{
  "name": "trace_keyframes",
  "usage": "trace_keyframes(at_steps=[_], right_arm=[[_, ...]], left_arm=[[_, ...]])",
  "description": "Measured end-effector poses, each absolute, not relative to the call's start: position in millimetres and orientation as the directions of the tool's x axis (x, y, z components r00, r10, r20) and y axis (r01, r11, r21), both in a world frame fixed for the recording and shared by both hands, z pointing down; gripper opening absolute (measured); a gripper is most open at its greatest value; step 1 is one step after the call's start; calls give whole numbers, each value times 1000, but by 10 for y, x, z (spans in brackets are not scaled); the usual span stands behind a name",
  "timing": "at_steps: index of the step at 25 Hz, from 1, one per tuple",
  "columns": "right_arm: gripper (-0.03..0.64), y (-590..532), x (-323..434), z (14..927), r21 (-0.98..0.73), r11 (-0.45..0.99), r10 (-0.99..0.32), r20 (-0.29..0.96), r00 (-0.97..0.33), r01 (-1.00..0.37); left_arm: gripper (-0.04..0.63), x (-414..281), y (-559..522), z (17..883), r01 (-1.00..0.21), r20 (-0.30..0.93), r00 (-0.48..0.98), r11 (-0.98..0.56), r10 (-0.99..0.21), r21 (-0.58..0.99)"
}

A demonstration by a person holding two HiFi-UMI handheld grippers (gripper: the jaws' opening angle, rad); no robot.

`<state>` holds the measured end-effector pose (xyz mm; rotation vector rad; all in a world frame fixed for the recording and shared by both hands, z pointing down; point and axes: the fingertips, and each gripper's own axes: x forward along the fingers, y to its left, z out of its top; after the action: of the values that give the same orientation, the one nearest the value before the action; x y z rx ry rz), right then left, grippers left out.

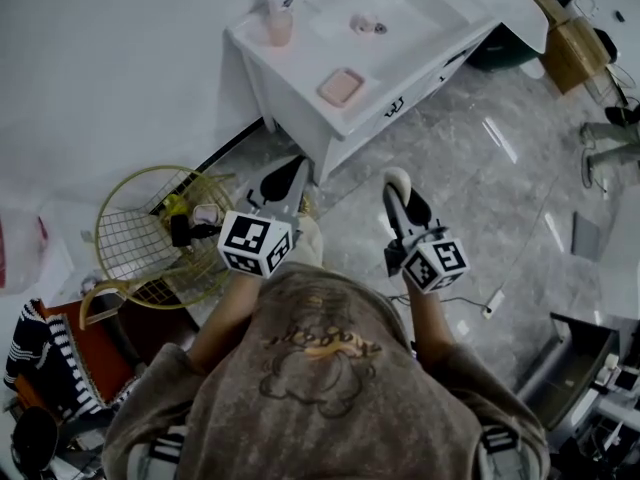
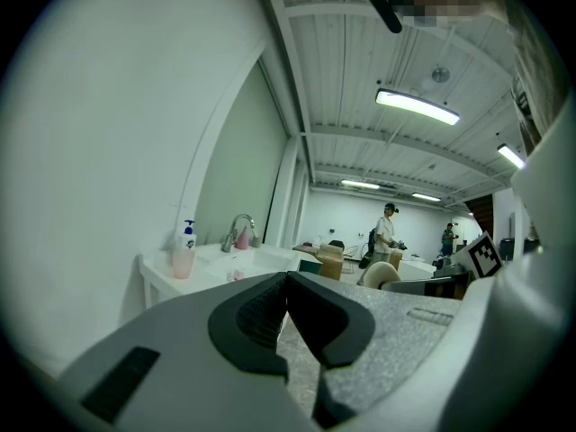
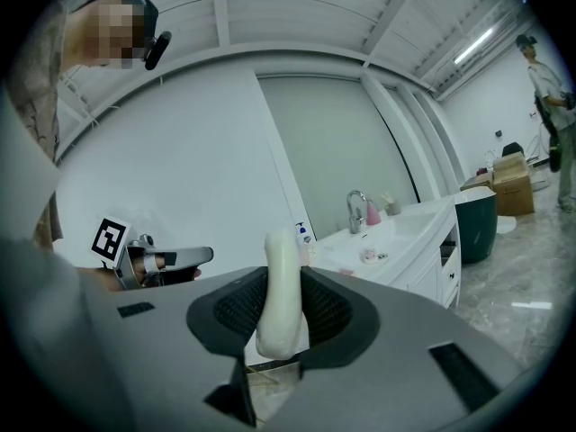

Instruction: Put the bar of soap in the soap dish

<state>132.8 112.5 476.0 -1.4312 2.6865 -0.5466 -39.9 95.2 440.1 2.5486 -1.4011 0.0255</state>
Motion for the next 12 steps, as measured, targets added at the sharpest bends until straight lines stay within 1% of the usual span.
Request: trace_keyframes(at_steps=[12], right_arm=[[112, 110, 1242, 4714, -334, 496, -818, 131, -561, -802]], left_arm=[[5, -402, -141, 4382, -816, 136, 571, -542, -809, 202]])
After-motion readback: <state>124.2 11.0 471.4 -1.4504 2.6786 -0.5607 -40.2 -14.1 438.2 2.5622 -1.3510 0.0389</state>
